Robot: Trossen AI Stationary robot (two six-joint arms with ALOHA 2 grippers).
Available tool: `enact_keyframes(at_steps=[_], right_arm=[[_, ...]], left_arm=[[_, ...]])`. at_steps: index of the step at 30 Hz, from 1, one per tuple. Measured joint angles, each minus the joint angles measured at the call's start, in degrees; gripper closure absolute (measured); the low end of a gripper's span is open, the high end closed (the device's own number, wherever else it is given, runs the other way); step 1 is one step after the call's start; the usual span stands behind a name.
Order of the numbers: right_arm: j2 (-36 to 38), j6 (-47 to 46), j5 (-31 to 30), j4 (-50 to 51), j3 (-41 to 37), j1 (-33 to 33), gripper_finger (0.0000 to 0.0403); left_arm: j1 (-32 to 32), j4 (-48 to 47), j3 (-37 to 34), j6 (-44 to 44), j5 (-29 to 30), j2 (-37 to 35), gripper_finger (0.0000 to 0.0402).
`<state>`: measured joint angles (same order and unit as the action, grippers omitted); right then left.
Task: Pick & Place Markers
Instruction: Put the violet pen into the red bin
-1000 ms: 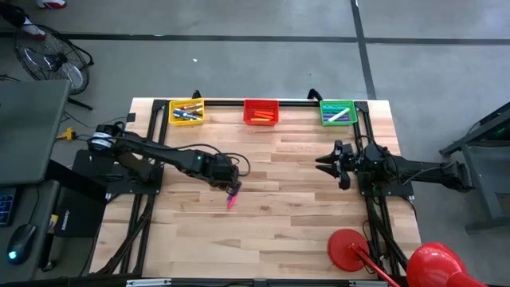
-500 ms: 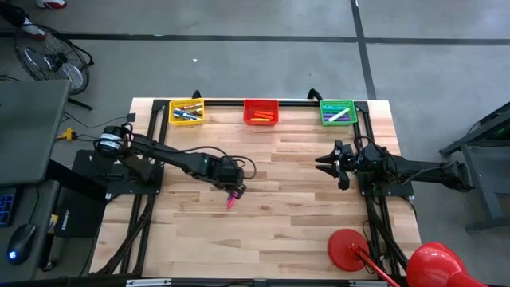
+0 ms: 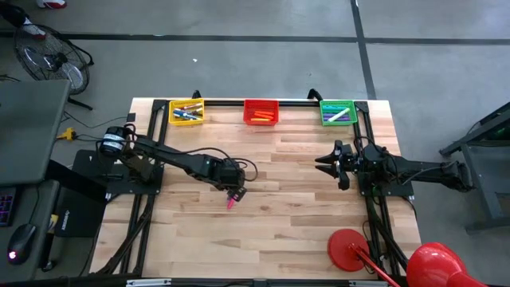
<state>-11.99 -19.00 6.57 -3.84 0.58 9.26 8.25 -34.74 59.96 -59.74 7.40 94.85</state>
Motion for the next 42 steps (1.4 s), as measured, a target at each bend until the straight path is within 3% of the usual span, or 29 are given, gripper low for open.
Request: enact_keyframes(at_steps=[29, 42], right_arm=[[0.0, 0.0, 0.04, 0.22, 0.02, -0.02, 0.0276], [0.03, 0.02, 0.07, 0.41, 0.02, -0.02, 0.0276]], left_arm=[[-2.62, 0.99, 0.36, 1.06, -6.36, 8.07, 0.0179], [-1.43, -4.71, 5.06, -2.59, -4.41, 12.93, 0.0247]])
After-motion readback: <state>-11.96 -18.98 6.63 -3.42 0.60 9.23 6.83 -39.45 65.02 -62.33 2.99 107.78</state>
